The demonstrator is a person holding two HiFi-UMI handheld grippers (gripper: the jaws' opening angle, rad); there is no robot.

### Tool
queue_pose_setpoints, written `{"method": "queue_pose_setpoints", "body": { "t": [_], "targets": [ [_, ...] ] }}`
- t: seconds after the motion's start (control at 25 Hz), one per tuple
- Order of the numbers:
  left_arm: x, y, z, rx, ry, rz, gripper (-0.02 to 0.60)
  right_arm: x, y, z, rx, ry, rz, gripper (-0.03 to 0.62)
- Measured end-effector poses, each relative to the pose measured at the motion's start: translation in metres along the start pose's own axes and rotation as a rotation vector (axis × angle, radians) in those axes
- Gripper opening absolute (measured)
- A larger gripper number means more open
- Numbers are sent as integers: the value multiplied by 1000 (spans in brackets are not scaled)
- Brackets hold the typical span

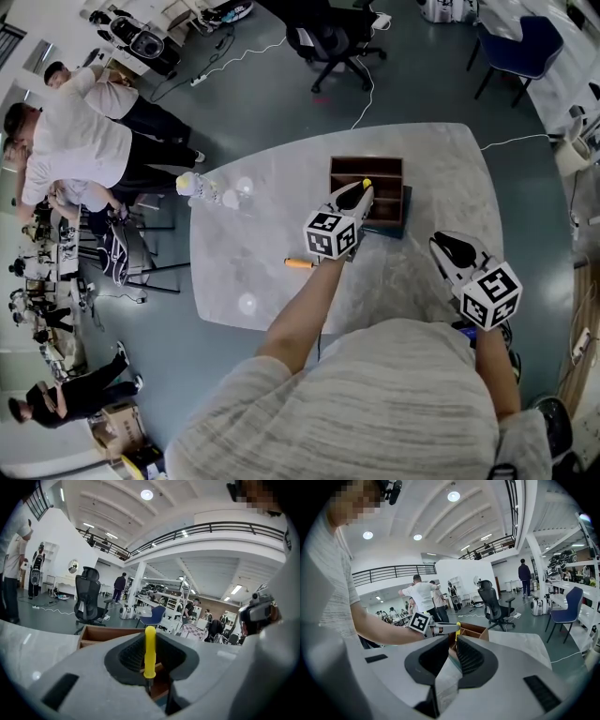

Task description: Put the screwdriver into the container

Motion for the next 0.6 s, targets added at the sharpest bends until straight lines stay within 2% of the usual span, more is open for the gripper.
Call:
{"method": "queue_pose_setpoints", "body": {
  "t": [0.36,0.6],
  "targets": [
    [-5,-21,1,-3,-1,88,74,0,1,1,1,-2,3,14],
    [-8,-24,-2,-23,-9,103,74,1,-2,1,3,-6,4,14]
  ]
}}
Point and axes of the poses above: the fingertips, and each gripper's own axes: x backward along the fingers, z to its left, y out of its top, the point moved 5 cm from there along x, backward along the fingers, and after that the axes turned 9 degrees about -x, right-handed, at the moved point
